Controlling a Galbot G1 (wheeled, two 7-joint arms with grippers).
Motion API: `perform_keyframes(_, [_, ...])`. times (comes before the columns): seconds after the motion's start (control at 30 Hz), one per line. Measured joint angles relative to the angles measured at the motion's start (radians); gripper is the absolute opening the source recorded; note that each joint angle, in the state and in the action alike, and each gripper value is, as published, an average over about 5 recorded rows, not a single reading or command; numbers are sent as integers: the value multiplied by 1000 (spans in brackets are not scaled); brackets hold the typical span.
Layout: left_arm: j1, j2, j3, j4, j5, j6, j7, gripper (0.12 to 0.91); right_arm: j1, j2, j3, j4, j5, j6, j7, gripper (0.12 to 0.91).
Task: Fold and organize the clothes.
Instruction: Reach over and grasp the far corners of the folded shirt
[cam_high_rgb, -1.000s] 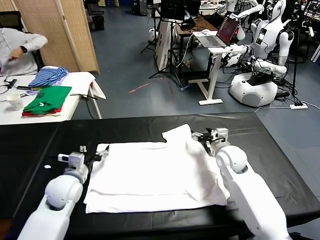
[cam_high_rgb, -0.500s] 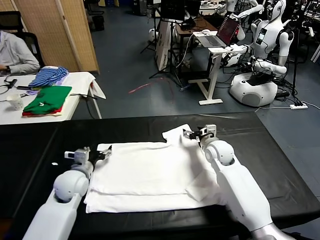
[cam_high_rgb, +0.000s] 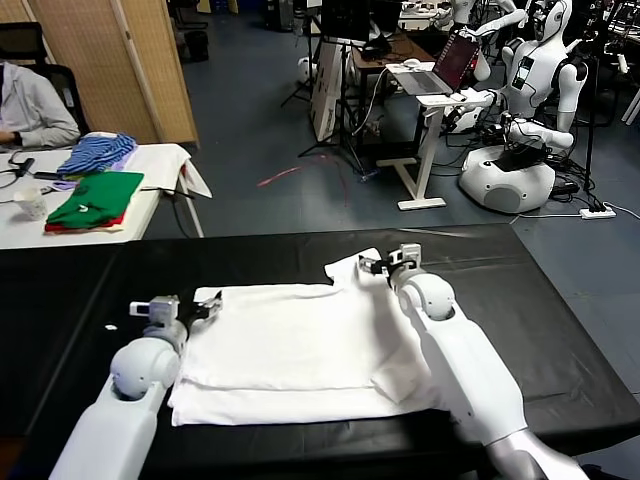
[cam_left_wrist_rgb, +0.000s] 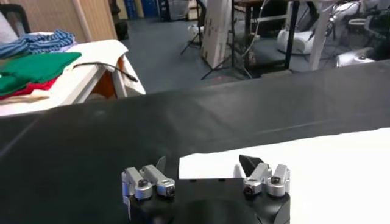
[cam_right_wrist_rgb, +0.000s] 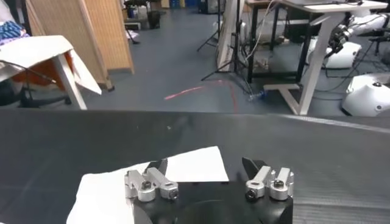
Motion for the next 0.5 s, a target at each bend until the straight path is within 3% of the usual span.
perform_keyframes(0.2, [-10,-3,0,12,-7,5,-7,891,-8,-4,0,1,0,-4,1,907])
perform_keyframes(0.33, [-8,-6,0,13,-10,13,-6,796,-15,-6,0,3,-1,-5,2,889])
perform_keyframes(0.4, [-7,-6,0,15,-10,17,-6,719,-16,-6,0,2,-1,-5,2,830])
perform_keyframes(0.5, [-6,-7,0,16,-10,21,-4,630,-17,-7,1,1,-2,-5,2,664])
